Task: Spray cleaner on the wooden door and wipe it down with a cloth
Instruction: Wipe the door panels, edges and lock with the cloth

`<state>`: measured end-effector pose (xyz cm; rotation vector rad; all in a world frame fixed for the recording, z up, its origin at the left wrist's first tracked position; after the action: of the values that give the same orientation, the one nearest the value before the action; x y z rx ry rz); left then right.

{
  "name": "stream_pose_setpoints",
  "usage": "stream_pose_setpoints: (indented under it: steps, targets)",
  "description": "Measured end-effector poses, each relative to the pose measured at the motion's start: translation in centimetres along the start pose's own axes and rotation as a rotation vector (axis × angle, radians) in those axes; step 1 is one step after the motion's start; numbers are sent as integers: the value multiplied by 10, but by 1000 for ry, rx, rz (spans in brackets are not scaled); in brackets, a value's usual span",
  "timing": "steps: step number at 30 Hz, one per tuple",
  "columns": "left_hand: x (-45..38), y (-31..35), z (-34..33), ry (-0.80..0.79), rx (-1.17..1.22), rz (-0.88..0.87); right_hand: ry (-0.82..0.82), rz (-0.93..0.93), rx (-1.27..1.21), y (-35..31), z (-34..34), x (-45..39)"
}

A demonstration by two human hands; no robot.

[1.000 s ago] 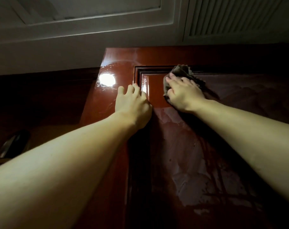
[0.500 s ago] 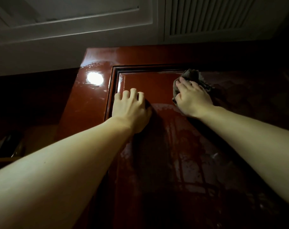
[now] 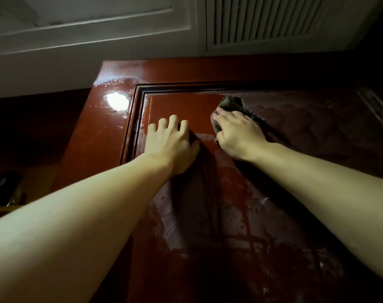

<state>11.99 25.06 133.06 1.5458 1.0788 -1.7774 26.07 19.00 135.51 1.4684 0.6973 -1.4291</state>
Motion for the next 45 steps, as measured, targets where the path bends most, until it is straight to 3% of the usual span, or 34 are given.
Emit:
stream_pose_setpoints:
  steps: [5,16,32,40,45]
  targets:
    - [-10,-9,2,90,45,-46,-12,69,-10,-28,4,-29]
    - [-38,-27,-12,117,89,-16,13,74,-20,-50,5,-100]
    - [-59,100,-22,130,47,-15,22,-145,36,151,4,-30]
    - [-56,131,-26,136,44,33,40,-149,17,188,3,-6]
    - [-56,145,-26,148,38,24,67,30,6,162,2,-8]
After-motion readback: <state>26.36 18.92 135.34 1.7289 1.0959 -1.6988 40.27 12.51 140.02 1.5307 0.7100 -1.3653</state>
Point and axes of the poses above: each hand's wrist, its own x-axis away from the middle knuckle, its own z-axis out of the back of the hand, y = z × x, the point moved 4 cm from there along -x, towards the middle knuckle, and after that the axes turned 10 degrees about x, right-handed, at the moved point
